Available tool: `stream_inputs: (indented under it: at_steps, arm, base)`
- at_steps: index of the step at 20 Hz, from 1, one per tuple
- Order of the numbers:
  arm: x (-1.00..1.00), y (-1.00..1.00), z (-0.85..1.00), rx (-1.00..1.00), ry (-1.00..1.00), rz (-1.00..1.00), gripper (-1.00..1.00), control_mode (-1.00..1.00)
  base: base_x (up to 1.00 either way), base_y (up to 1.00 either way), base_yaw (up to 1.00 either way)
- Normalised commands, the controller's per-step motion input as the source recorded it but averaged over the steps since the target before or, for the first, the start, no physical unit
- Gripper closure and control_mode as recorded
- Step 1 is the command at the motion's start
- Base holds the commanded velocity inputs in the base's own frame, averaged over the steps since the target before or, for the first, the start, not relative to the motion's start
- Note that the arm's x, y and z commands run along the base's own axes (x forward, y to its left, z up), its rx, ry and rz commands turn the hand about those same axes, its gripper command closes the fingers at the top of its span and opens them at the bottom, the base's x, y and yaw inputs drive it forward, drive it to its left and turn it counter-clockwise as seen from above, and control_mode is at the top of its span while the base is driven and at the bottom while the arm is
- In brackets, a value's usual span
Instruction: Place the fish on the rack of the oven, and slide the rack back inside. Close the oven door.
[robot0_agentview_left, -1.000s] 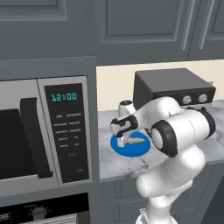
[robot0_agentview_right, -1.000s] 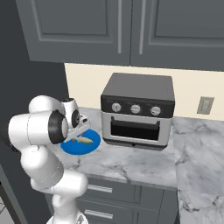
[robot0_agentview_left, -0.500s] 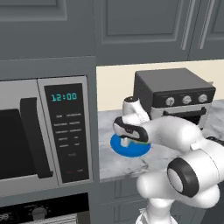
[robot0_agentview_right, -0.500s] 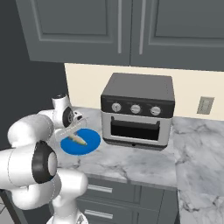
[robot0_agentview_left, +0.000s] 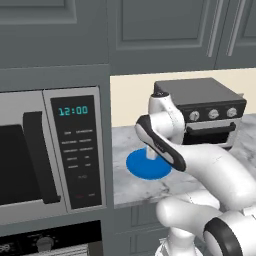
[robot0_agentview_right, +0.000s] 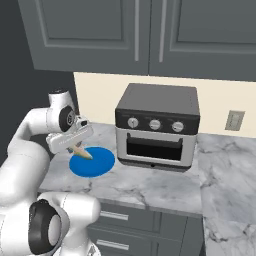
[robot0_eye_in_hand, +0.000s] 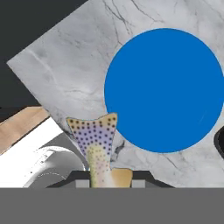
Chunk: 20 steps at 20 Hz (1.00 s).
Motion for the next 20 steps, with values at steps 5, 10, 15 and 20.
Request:
stream_inputs:
  at_steps: [5,10,15,20]
  arm:
    - [-0.48,-0.12,0.76,0.00,0.22,0.00,1.00,-1.00]
    - [-0.34,-0.01,0.43,0.00,0.13,0.00,1.00,-1.00]
    - [-0.05,0.00,0.08,0.00,0.08,0.00,1.00,-1.00]
    - [-0.05,-0.03,0.00,0.00,0.04,0.00,1.00,1.00]
  base:
    - [0.00,0.00,0.00]
    - [0.00,0.00,0.00]
    - [0.00,0.00,0.00]
    - [-0.08,-0.03,0.00]
